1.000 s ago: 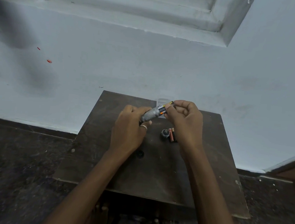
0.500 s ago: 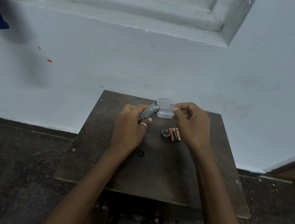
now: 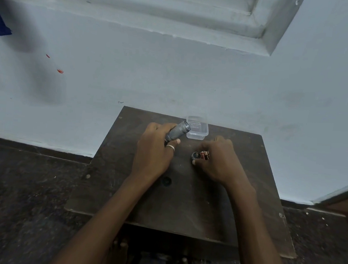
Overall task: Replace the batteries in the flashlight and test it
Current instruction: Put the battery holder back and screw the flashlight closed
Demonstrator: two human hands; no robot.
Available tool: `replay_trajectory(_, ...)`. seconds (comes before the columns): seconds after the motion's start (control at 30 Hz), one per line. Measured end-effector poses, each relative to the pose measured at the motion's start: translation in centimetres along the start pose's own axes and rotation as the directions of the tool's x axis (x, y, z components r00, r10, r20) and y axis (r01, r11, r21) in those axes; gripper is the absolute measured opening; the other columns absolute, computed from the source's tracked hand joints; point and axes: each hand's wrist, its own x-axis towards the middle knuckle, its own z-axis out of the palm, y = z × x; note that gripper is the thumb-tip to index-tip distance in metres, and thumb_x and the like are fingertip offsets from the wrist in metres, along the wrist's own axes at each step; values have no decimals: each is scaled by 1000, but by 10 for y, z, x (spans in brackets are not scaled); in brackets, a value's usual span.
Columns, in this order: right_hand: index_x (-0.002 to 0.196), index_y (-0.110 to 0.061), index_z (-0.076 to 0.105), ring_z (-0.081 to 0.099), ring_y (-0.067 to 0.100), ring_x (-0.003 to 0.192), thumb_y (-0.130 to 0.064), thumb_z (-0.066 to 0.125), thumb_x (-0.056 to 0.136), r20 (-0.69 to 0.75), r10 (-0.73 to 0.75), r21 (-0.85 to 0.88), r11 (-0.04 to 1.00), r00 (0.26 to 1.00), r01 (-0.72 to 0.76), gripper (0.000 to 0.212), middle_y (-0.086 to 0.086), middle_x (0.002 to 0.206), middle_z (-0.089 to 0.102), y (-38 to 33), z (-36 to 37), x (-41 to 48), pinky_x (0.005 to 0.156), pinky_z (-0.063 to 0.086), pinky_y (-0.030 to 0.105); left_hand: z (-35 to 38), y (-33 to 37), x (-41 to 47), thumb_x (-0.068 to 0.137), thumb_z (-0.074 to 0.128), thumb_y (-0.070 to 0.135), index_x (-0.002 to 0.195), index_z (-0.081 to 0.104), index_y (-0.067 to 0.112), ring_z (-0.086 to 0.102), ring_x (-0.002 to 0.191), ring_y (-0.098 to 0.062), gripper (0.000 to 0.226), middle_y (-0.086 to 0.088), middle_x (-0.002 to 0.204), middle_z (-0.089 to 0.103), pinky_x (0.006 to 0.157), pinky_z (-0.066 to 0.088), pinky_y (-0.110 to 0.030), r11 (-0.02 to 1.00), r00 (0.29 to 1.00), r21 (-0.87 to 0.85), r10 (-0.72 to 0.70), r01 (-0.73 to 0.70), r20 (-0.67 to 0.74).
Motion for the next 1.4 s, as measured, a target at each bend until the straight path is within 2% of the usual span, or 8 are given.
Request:
replay_trajectory(0.17, 88, -21, 71, 63, 17, 97, -27, 77, 78, -195, 40, 320, 947, 980, 25, 13, -2, 98, 69, -3, -4, -3, 75, 41, 23, -2, 1, 1, 86, 71, 19, 123, 66, 26, 46, 79, -8, 38, -2, 101, 58, 69, 28, -15, 1000, 1000, -13, 20, -21, -18)
replay_trajectory(0.3, 96, -20, 70, 74, 13, 82, -12, 76, 77, -234, 189, 748, 662, 954, 52, 22, -6, 85, 77, -7, -13, -7, 78, 60, 31, -3, 2, 1, 87, 71, 18, 123, 66, 24, 46, 82, -6, 38, -4, 104, 60, 71, 28, -13, 999, 999, -24, 33, -34, -27)
replay_trajectory(0.43, 107, -14, 71, 75, 10, 91, -3, 76, 83, -221, 160, 889, 439, 962, 131, 27, 0, 97, 78, -12, -16, -6, 82, 59, 26, -2, 2, 1, 87, 72, 17, 124, 65, 24, 47, 83, -7, 39, -4, 106, 60, 71, 29, -14, 999, 999, -22, 44, -44, -21)
replay_trajectory(0.57, 111, -9, 67, 73, 1, 82, 0, 79, 81, -208, 174, 929, 342, 963, 138, 34, -3, 93, 75, -12, -17, -5, 72, 54, 13, -2, 1, 1, 86, 72, 16, 125, 65, 23, 47, 86, -6, 40, -3, 107, 59, 75, 32, -16, 998, 998, -7, 54, -55, -28)
replay_trajectory(0.8, 109, -16, 72, 73, 5, 86, -10, 79, 84, -244, 135, 855, 497, 960, 148, 27, -6, 89, 78, -9, -18, -6, 82, 59, 24, -1, 0, 0, 85, 73, 17, 126, 64, 26, 48, 87, -10, 43, 1, 103, 55, 75, 38, -23, 995, 995, 47, 94, -93, -31)
replay_trajectory(0.93, 108, -15, 70, 76, 21, 90, -8, 81, 82, -185, 132, 888, 446, 974, 109, 29, 6, 102, 77, -11, -17, -6, 79, 62, 35, -2, -1, 0, 85, 73, 16, 126, 65, 29, 48, 85, -10, 44, 6, 97, 48, 74, 38, -24, 993, 993, 50, 113, -111, -29)
replay_trajectory(1.2, 111, -25, 74, 74, 6, 87, -6, 74, 85, -225, 15, 758, 631, 974, 166, 32, -9, 96, 78, -7, -17, -6, 82, 56, 24, -4, -2, -1, 84, 72, 12, 120, 67, 31, 55, 88, -20, 41, 3, 98, 51, 73, 49, -33, 989, 991, 70, 135, -133, -17)
replay_trajectory(1.4, 114, -22, 74, 74, 11, 89, -7, 75, 83, -221, 1, 725, 670, 975, 163, 34, -6, 98, 77, -7, -17, -5, 91, 59, 41, -4, -2, 0, 84, 71, 10, 121, 68, 31, 54, 91, -19, 43, 2, 101, 53, 72, 53, -38, 987, 991, 90, 135, -134, -4)
